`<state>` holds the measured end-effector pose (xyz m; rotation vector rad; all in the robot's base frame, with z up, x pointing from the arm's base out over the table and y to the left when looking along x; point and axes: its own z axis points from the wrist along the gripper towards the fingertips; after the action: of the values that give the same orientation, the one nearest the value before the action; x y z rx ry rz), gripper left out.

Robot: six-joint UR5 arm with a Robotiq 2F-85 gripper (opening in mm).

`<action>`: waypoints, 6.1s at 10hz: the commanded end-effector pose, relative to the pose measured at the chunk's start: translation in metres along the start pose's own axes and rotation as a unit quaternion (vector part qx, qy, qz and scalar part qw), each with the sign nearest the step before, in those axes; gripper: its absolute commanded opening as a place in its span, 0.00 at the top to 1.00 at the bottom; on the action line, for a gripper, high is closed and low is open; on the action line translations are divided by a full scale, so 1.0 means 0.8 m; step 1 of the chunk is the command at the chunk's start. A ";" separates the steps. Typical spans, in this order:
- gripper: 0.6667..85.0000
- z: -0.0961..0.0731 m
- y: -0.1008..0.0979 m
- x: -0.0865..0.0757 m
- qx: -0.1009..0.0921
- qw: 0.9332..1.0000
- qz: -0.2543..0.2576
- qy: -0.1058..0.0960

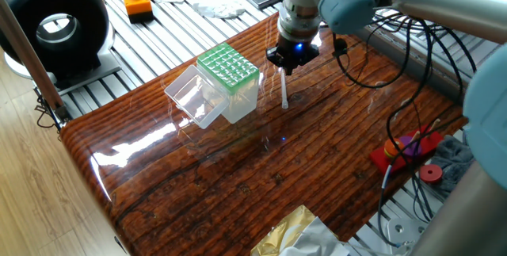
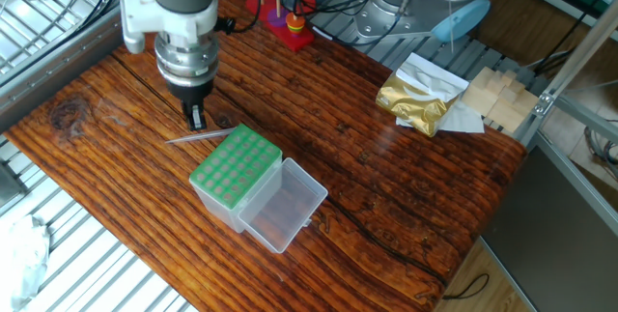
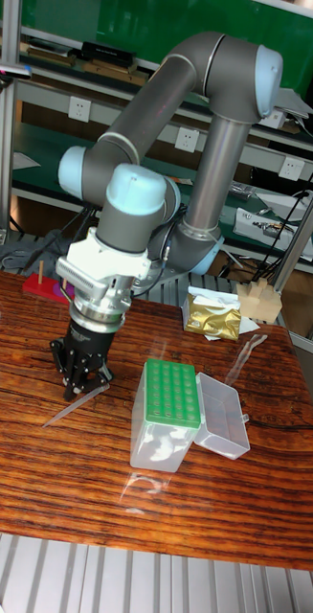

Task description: Insert a large pipette tip into the holder for large pipette tips

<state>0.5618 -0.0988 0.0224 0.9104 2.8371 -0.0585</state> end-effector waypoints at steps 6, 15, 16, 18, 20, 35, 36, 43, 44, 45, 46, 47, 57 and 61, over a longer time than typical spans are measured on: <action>1.00 -0.022 0.018 0.033 0.007 0.999 0.034 0.023; 1.00 -0.034 0.018 0.047 -0.047 0.997 0.046 0.038; 1.00 -0.034 0.020 0.048 -0.048 0.997 0.046 0.036; 1.00 -0.035 0.026 0.050 -0.051 0.997 0.047 0.034; 1.00 -0.035 0.032 0.060 -0.051 0.997 0.046 0.032; 1.00 -0.022 0.031 0.075 -0.081 0.994 0.052 0.041; 1.00 -0.023 0.037 0.077 -0.090 0.993 0.053 0.046; 1.00 -0.024 0.063 0.045 -0.119 0.992 -0.049 -0.010; 1.00 -0.024 0.074 0.043 -0.124 0.990 -0.062 -0.018; 1.00 -0.025 0.080 0.046 -0.122 0.990 -0.074 -0.019; 1.00 -0.024 0.076 0.049 -0.109 0.989 -0.101 -0.020; 1.00 -0.022 0.063 0.064 -0.086 0.988 -0.131 0.001; 1.00 -0.016 0.061 0.101 -0.080 0.984 -0.142 0.067; 1.00 -0.020 0.030 0.087 -0.088 0.980 -0.165 0.066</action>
<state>0.5210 -0.0265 0.0232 0.4396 3.0188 0.1948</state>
